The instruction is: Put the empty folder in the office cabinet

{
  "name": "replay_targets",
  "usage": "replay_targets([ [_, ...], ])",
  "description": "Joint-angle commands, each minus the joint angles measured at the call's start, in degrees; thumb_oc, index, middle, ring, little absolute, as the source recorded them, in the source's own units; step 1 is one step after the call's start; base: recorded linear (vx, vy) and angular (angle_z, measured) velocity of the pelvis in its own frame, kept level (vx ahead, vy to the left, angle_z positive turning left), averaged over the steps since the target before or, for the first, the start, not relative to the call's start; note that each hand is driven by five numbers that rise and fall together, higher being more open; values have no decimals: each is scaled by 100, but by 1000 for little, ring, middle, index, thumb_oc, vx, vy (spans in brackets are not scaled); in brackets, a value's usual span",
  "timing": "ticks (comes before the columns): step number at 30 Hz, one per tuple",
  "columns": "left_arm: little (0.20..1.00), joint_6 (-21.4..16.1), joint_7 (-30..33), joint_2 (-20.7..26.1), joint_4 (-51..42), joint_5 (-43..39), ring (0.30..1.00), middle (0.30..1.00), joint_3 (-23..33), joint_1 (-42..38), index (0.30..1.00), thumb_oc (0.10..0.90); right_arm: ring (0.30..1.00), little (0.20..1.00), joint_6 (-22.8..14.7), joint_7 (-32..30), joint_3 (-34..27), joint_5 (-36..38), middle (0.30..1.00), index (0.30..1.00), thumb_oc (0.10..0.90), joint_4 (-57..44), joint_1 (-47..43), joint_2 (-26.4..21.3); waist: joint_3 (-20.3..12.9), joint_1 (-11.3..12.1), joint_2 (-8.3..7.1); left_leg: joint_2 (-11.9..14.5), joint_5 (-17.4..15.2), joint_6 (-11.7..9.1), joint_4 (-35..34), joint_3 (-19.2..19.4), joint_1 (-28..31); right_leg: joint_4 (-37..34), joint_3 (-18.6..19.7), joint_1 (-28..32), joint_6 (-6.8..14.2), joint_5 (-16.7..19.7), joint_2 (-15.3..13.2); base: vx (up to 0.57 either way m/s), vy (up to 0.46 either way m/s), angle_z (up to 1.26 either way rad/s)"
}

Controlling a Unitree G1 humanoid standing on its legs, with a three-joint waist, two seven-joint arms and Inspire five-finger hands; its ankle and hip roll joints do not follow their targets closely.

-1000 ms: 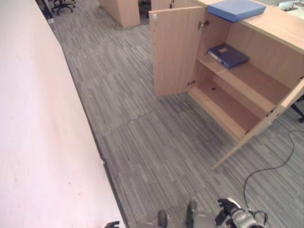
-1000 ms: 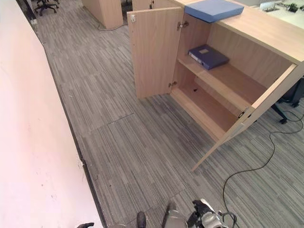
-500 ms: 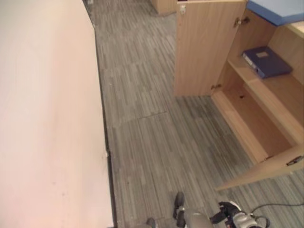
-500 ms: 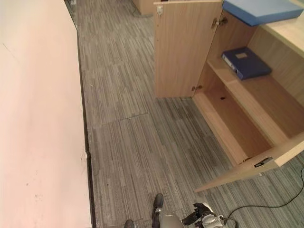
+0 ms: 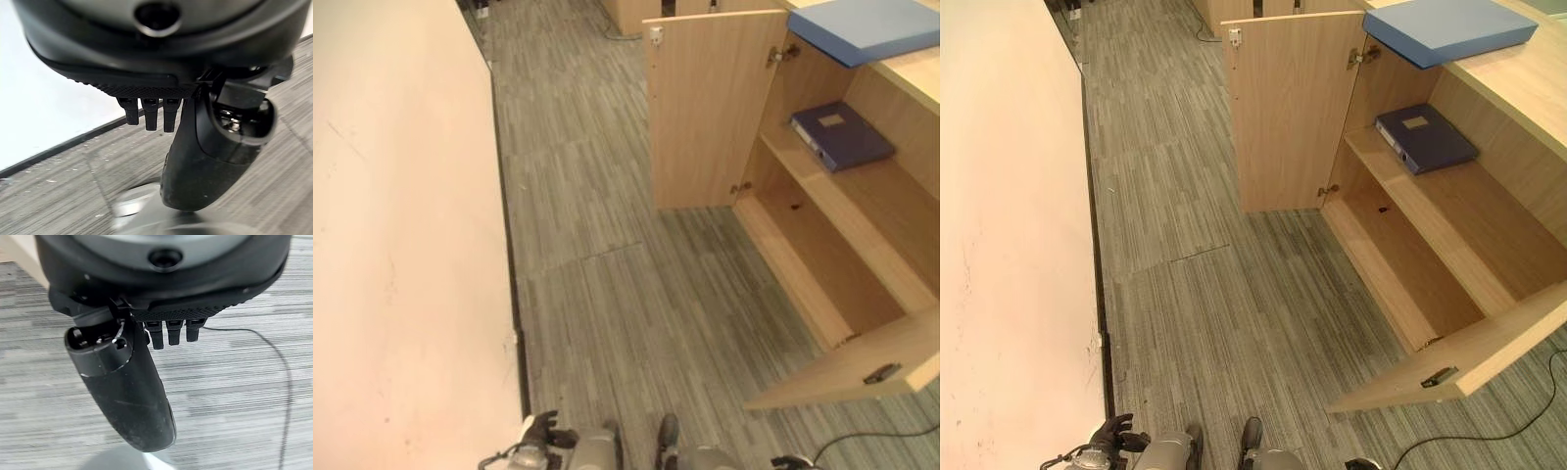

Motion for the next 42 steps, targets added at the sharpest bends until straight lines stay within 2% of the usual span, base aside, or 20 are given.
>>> replay_targets([
  [1, 900, -30, 129, -11, -43, -335, 900, 900, -84, 278, 900, 800, 900, 900, 1, -40, -139, 136, 900, 900, 800, 157, 153, -268, -168, 230, 192, 4, 164, 276, 48, -296, -288, 917, 493, 108, 448, -587, -673, 231, 92, -21],
  [4, 900, 15, 50, -67, 166, -297, 900, 900, 28, 403, 900, 800, 900, 900, 139, 151, -237, -145, 900, 900, 800, 602, 317, -241, -331, 299, 297, 92, 100, 129, 48, -713, -457, 853, 774, 502, 542, -763, -648, 451, 174, -46],
  [5, 900, 29, 31, -92, 208, -297, 900, 900, 50, 455, 900, 800, 900, 900, 189, 207, -299, -241, 900, 900, 800, 714, 404, -235, -417, 307, 323, 110, 251, 77, 48, -755, -410, 741, 808, 680, 573, -795, -657, 711, 312, -57],
  [6, 900, 42, -66, -59, 247, -247, 900, 900, 98, 518, 900, 800, 900, 900, 269, 306, -389, -401, 900, 900, 800, 844, 483, -268, -523, 341, 313, 83, 422, 89, 48, -588, -256, 615, 915, 808, 671, -749, -819, 524, 250, -50],
  [9, 900, 48, -113, 0, 200, -106, 900, 900, 55, 542, 900, 800, 900, 900, 354, 383, -388, -552, 900, 900, 800, 924, 492, -304, -585, 418, 232, -55, 337, 201, 214, -442, -252, 527, 950, 854, 795, -655, -1087, 374, 251, -36],
  [13, 900, 51, -188, 157, -167, 89, 900, 900, -134, 431, 900, 800, 900, 900, 542, 510, -127, -1087, 900, 900, 800, 1040, 145, -383, -565, 608, 165, -350, -305, 422, 1553, -108, -973, 489, 834, 538, 1013, -376, -1564, 222, 260, -49],
  [14, 900, 54, -204, 226, -406, 124, 900, 900, -228, 380, 900, 800, 900, 900, 565, 532, 45, -1240, 900, 900, 800, 970, -202, -420, -544, 742, 202, -448, -602, 537, 2016, 17, -1245, 510, 681, 419, 1051, -309, -1754, 191, 245, -36],
  [15, 900, 55, -204, 225, -406, 124, 900, 900, -228, 380, 900, 800, 900, 900, 564, 532, 46, -1240, 900, 900, 800, 971, -203, -421, -557, 739, 206, -445, -594, 537, 2013, 11, -1261, 511, 678, 403, 1050, -306, -1749, 155, 230, -47],
  [18, 900, 43, -175, 262, -653, 121, 900, 900, -363, 312, 900, 800, 900, 900, 489, 428, 180, -1032, 900, 900, 800, 662, -847, -341, -508, 955, 313, -560, -1063, 763, 2487, 231, -1436, 697, 326, 255, 1087, -97, -2064, 193, 278, -25],
  [20, 900, 40, -167, 265, -664, 139, 900, 900, -384, 321, 900, 800, 900, 900, 463, 412, 208, -965, 900, 900, 800, 604, -991, -299, -522, 1010, 339, -614, -1138, 831, 2464, 285, -1376, 847, 191, 214, 1091, 73, -2171, 255, 273, -31],
  [21, 900, 88, -167, 279, -643, 192, 900, 900, -424, 392, 900, 800, 900, 900, 424, 382, 278, -843, 900, 900, 800, 473, -1199, -237, -577, 1171, 423, -795, -1367, 997, 2205, 330, -907, 1617, -136, -6, 1044, 548, -2468, 255, 227, -23],
  [23, 900, 110, -172, 277, -603, 207, 900, 900, -437, 426, 900, 800, 900, 900, 418, 375, 313, -806, 900, 900, 800, 448, -1238, -217, -607, 1201, 467, -860, -1393, 1065, 2059, 369, -708, 1961, -277, -115, 1033, 752, -2591, 265, 256, -6],
  [24, 900, 154, -172, 279, -546, 260, 900, 900, -472, 467, 900, 800, 900, 900, 396, 372, 418, -778, 900, 900, 800, 425, -1279, -141, -606, 1191, 514, -940, -1361, 1153, 1623, 321, -280, 2412, -372, -372, 979, 915, -2588, 208, 201, 15],
  [28, 900, 174, -181, 295, -510, 277, 900, 900, -485, 502, 900, 800, 900, 900, 396, 353, 470, -804, 900, 900, 800, 444, -1319, -102, -562, 1202, 578, -940, -1298, 1162, 1244, 341, 39, 2494, -665, -549, 995, 818, -2532, 128, 84, 0],
  [30, 900, 202, -186, 298, -411, 292, 900, 900, -512, 502, 900, 800, 900, 900, 383, 319, 371, -620, 900, 900, 800, 423, -1353, -33, -394, 1062, 767, -804, -1195, 1103, 879, 414, 449, 2356, -910, -1124, 990, 458, -2200, 96, 45, -28],
  [33, 900, 218, -175, 270, -281, 284, 900, 900, -457, 520, 900, 800, 900, 900, 315, 251, 313, -424, 900, 900, 800, 270, -1282, 5, -180, 823, 829, -778, -1181, 1027, 634, 587, 891, 1741, -1265, -1579, 1108, 569, -1805, 98, 3, -4],
  [35, 900, 235, -148, 274, -210, 346, 900, 900, -358, 537, 900, 800, 900, 900, 295, 271, 325, -393, 900, 900, 800, 195, -1175, 90, -147, 764, 728, -804, -1210, 949, 520, 728, 1120, 922, -1827, -1593, 1271, 866, -1609, 161, -82, -43],
  [37, 900, 239, -153, 308, -141, 385, 900, 900, -197, 556, 900, 800, 900, 900, 272, 317, 264, -343, 900, 900, 800, 178, -1038, 189, -200, 828, 572, -824, -1241, 861, 464, 940, 1247, 194, -2553, -1517, 1419, 1136, -1571, 166, -154, 13],
  [38, 900, 239, -151, 338, -92, 375, 900, 900, -91, 585, 900, 800, 900, 900, 266, 329, 238, -308, 900, 900, 800, 168, -990, 214, -246, 837, 497, -798, -1261, 832, 452, 1031, 1295, -14, -2741, -1501, 1438, 1201, -1569, 174, -179, -56],
  [42, 900, 222, -78, 331, 55, 293, 900, 900, 226, 696, 900, 800, 900, 900, 198, 274, 170, -249, 900, 900, 800, 125, -744, 206, -435, 922, 256, -825, -1492, 795, 524, 1238, 1521, -79, -2881, -1260, 1425, 1250, -1715, 221, -114, -33],
])
